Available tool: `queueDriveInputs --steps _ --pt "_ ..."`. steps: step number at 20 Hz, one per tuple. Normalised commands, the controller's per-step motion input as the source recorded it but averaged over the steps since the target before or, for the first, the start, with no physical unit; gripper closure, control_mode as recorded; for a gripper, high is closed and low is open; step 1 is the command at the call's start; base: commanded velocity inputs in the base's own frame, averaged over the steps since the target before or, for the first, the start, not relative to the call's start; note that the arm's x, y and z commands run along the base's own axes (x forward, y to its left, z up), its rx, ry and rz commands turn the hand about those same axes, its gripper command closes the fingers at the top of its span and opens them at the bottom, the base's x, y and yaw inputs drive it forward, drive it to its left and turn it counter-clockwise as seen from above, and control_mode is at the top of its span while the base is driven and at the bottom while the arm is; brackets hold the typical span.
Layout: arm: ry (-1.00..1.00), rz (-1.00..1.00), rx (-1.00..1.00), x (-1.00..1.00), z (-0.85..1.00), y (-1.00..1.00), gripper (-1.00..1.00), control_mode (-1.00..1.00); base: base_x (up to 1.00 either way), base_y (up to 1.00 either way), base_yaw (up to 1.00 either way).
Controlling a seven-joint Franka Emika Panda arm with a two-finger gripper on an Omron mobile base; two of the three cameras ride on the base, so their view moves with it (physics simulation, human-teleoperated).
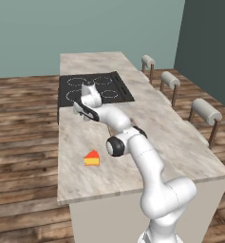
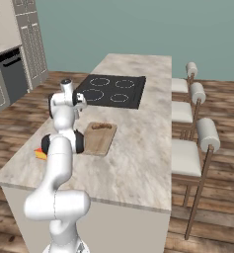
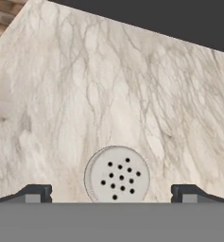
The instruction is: Retrieve the reheated potato from the microwave, then place the potato, cheese, and condiment on the cutting board.
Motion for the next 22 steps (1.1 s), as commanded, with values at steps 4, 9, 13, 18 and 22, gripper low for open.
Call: queueDriveInputs --steps 4,9,13,18,22 --pt "0.00 0.00 0.00 0.12 -0.02 0.04 -1.00 -1.00 0.00 0.00 0.00" --pt "0.00 0.02 0.00 0.16 -0.01 0.04 1.00 -1.00 0.00 0.00 0.00" --pt "0.00 0.02 0.00 0.15 -0.05 0.02 1.00 -1.00 0.00 0.00 0.00" --pt "0.00 0.02 0.00 -0.03 0.00 0.00 1.00 -1.00 0.00 0.00 0.00" --pt "0.05 0.00 0.00 -0.34 0.16 -0.01 1.00 -1.00 0.00 0.00 0.00"
